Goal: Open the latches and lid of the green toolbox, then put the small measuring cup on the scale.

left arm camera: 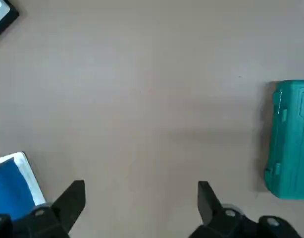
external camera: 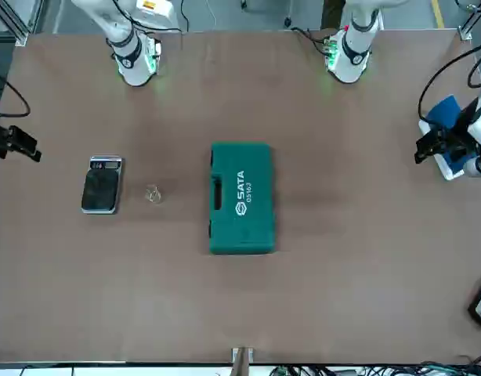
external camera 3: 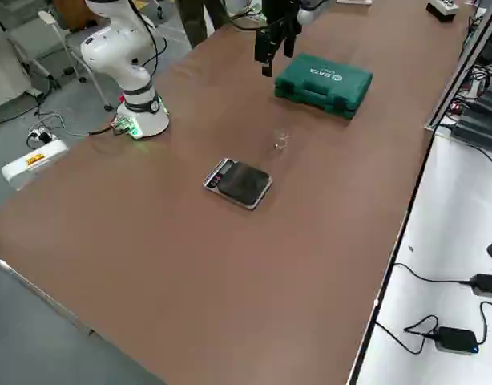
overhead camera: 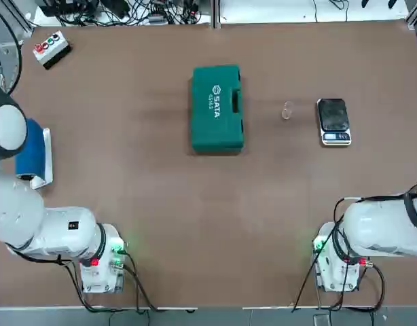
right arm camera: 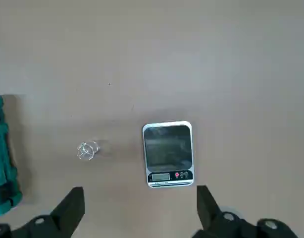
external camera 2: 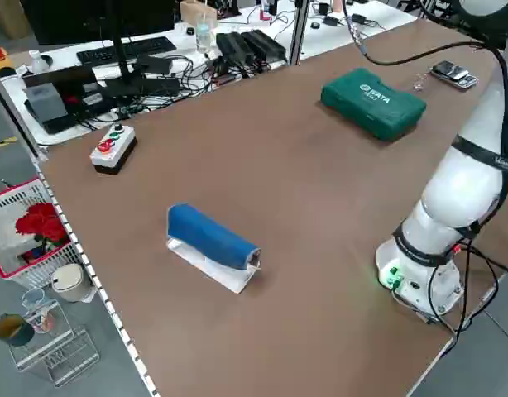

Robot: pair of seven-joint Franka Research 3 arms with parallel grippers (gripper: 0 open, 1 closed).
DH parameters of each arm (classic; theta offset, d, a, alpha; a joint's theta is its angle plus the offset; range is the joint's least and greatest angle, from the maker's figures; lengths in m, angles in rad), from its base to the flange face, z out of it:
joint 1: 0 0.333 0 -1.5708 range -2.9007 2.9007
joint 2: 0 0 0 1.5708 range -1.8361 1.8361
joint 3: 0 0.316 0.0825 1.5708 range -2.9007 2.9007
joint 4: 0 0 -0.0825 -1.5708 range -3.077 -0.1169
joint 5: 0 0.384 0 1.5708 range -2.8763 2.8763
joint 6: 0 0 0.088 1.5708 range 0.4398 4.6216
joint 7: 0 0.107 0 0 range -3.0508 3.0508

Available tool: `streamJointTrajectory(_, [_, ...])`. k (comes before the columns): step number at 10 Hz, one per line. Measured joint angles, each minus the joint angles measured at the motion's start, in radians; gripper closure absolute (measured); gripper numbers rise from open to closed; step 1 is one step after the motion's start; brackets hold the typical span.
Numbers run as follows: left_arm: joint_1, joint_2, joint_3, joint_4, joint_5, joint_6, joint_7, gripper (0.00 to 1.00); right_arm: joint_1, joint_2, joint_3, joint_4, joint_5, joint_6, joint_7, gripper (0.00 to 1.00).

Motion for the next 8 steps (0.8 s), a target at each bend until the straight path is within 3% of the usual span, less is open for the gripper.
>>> streamJointTrajectory(4, [0.0,0.0,0.0,0.0,0.0,0.0,0.003,0.0,0.0,0.004,0.002,-0.004,0.013,0.015,0.0,0.0])
streamJointTrajectory(6, [0.002,0.0,0.0,-0.001,0.0,0.0,0.003,0.0,0.002,0.012,0.007,-0.06,0.103,0.088,0.0,0.0])
streamJointTrajectory(8, [0.005,0.003,0.002,-0.007,0.0,-0.001,-0.004,0.01,0.004,0.043,0.01,-0.155,0.259,0.158,0.0,0.0])
